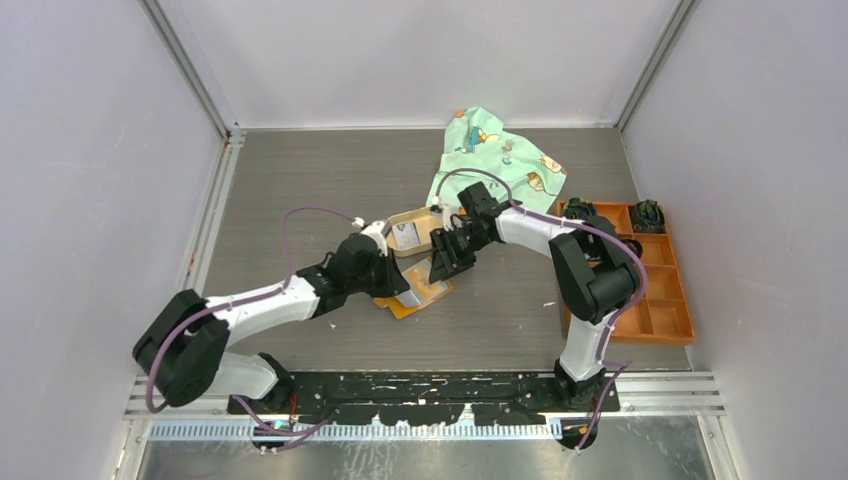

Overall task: Put the credit cards into the card holder
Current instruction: Turn over the card slot in the card holder.

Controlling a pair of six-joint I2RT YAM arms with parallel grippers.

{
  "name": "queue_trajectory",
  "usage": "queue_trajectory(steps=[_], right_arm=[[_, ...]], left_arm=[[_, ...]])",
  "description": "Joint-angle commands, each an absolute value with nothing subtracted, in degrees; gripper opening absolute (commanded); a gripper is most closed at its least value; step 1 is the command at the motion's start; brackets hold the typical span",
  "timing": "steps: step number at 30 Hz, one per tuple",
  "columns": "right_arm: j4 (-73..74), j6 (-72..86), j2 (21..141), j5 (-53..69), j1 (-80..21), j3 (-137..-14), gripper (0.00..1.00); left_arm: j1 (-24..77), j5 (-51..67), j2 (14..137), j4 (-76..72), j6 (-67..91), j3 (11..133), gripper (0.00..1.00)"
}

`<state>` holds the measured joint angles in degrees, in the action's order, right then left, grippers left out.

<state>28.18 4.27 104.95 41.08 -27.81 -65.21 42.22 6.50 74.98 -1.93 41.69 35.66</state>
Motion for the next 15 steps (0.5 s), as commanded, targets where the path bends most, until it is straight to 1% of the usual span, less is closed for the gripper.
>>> queue_trajectory(steps=[1, 8, 13, 15], right_arm=[[21.2, 6.16, 103.15, 37.0, -28.56, -65.71, 0.49], [21.83, 6.06, 104.2, 36.8, -27.9, -65.74, 0.48], [21.78, 7.07, 106.18, 38.8, -27.95, -65.8, 0.47], [21.67, 7.2, 106.58, 39.63, -27.92, -65.66, 0.45]], left_arm=[[43.88, 2.8, 80.68, -8.67, 40.87, 35.55, 0.08], [44.91, 3.05, 88.03, -11.38, 41.64, 36.42, 0.09], [45.28, 3.02, 88.87, -11.61, 42.0, 36.57, 0.1], [45.27, 3.0, 88.95, -11.35, 41.44, 36.48, 0.1]])
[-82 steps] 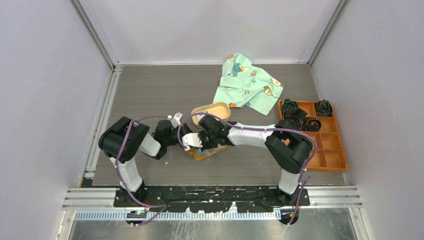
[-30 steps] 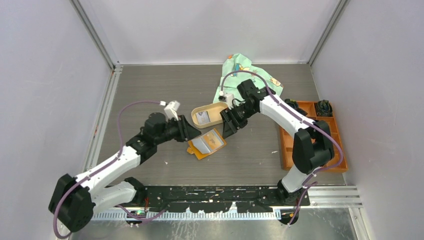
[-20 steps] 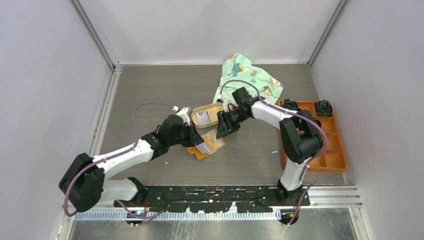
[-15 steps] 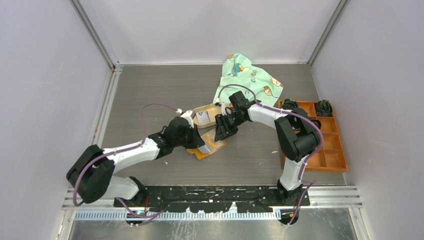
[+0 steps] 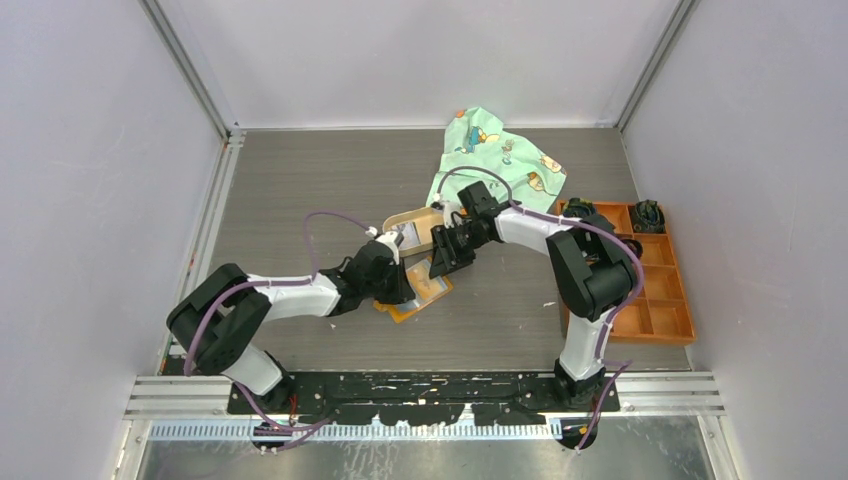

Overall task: Put the credit cards into the card holder
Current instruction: Turn over the card slot in the card holder.

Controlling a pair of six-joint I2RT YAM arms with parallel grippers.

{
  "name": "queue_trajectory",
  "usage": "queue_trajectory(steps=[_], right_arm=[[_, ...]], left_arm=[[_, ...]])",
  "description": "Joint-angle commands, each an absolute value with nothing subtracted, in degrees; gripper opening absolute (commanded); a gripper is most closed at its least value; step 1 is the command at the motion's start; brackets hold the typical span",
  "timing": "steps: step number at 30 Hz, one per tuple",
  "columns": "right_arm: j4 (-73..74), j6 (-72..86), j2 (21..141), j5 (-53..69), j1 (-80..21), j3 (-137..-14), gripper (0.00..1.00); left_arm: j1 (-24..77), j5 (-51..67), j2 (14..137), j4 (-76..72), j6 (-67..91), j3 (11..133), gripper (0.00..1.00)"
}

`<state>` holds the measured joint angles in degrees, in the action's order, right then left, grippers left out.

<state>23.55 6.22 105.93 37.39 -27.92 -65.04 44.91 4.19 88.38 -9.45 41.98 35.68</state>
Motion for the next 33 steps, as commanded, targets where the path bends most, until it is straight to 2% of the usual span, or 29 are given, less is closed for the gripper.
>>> queue_trajectory(steps=[1, 10, 18, 22, 27, 33], right_arm=[[21.63, 7.21, 106.61, 39.91, -27.92, -65.59, 0.44], [22.05, 8.03, 109.32, 42.62, -27.86, -65.74, 0.4], [23.56, 8.04, 109.33, 37.75, -27.76, -66.36, 0.4], [22.92, 9.1, 109.9, 41.25, -27.77, -66.19, 0.4], [20.01, 11.94, 109.38, 47.37, -27.75, -65.13, 0.33], [18.77, 13.25, 107.61, 50.62, -27.68, -64.42, 0.33]], left_arm=[[45.27, 3.14, 89.0, -11.08, 41.09, 36.55, 0.1], [45.3, 3.98, 90.03, -11.24, 37.33, 37.01, 0.1], [45.31, 5.17, 91.24, -12.22, 35.47, 37.13, 0.1], [45.28, 5.05, 90.46, -11.8, 35.23, 36.81, 0.1], [45.3, 3.69, 89.74, -12.04, 35.56, 35.72, 0.1], [45.28, 3.29, 89.94, -12.39, 35.78, 35.57, 0.1]])
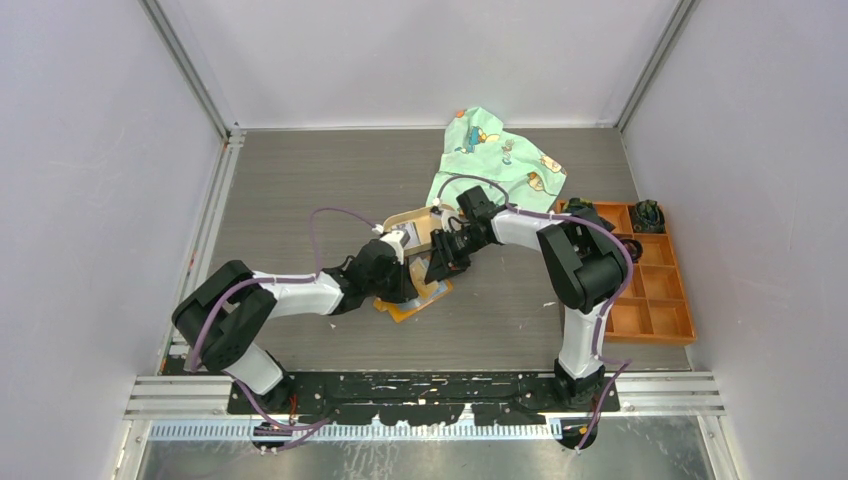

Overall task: Put the credit cards into the card holder
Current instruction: Turn over the card slot in the card holder.

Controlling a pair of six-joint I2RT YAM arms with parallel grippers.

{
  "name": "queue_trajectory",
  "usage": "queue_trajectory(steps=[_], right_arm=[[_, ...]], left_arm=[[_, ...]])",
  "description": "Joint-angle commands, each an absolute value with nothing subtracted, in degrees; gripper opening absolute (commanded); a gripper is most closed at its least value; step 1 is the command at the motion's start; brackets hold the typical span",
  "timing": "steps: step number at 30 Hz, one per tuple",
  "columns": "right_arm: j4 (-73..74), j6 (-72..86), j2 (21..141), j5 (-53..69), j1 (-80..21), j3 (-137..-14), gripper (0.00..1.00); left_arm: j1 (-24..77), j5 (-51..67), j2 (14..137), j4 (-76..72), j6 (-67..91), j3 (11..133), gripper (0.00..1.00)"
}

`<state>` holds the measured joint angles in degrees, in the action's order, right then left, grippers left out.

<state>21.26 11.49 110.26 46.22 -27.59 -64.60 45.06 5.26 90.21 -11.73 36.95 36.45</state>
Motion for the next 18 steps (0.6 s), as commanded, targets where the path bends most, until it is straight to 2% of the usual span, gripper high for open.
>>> queue_trajectory(steps=[1, 8, 18], right_arm=[[18.68, 13.26, 107.46, 51.0, -27.68, -64.42, 0.33], [18.69, 13.3, 106.86, 52.42, -27.27, -64.63, 0.37], [25.71, 6.95, 105.29, 44.0, -25.91, -67.06, 0.42]], left_arm=[[45.27, 3.26, 90.05, -12.47, 35.73, 35.59, 0.1], [45.33, 3.16, 89.57, -12.83, 36.33, 35.33, 0.11], [45.28, 3.52, 88.22, -11.88, 35.74, 35.46, 0.11]])
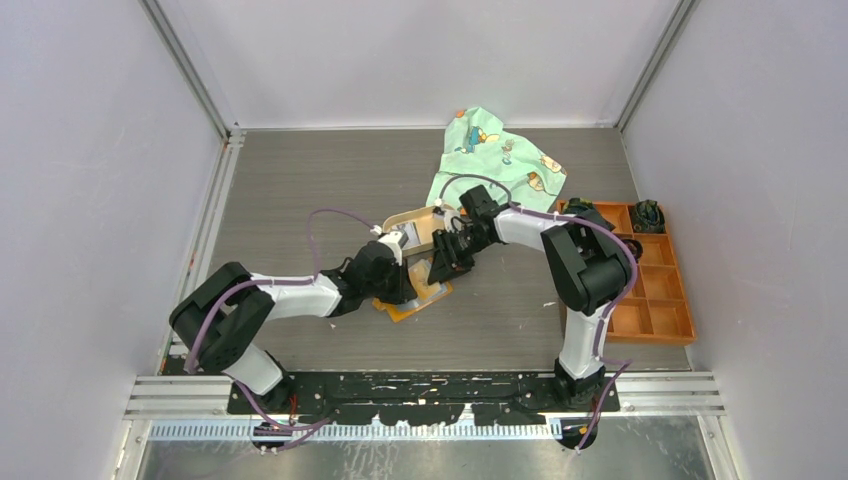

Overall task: Put the credit cards into the card holder
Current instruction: Turn over the card slot in the card holder.

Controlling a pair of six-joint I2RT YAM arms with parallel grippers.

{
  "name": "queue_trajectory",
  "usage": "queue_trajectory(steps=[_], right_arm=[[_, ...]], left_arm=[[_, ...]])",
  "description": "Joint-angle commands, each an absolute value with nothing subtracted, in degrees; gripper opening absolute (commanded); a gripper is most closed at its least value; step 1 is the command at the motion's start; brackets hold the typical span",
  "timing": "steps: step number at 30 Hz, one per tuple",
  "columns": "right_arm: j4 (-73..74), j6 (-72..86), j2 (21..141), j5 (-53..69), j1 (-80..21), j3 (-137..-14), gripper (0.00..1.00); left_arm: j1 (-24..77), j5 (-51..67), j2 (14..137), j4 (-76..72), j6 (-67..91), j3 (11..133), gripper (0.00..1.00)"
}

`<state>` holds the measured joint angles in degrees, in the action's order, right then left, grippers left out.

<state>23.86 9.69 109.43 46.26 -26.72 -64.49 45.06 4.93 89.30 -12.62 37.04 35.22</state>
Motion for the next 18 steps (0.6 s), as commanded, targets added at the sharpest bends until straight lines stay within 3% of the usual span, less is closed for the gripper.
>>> queue_trajectory(steps=[1, 18], right_arm=[[25.99, 6.56, 105.25, 43.95, -25.92, -67.29, 0.42], [25.92, 8.46, 108.2, 46.68, -25.92, -67.58, 0.41]], left_arm=[[45.27, 3.76, 88.38, -11.8, 35.76, 35.75, 0.11], [45.27, 4.38, 88.46, -12.11, 36.12, 35.09, 0.11]])
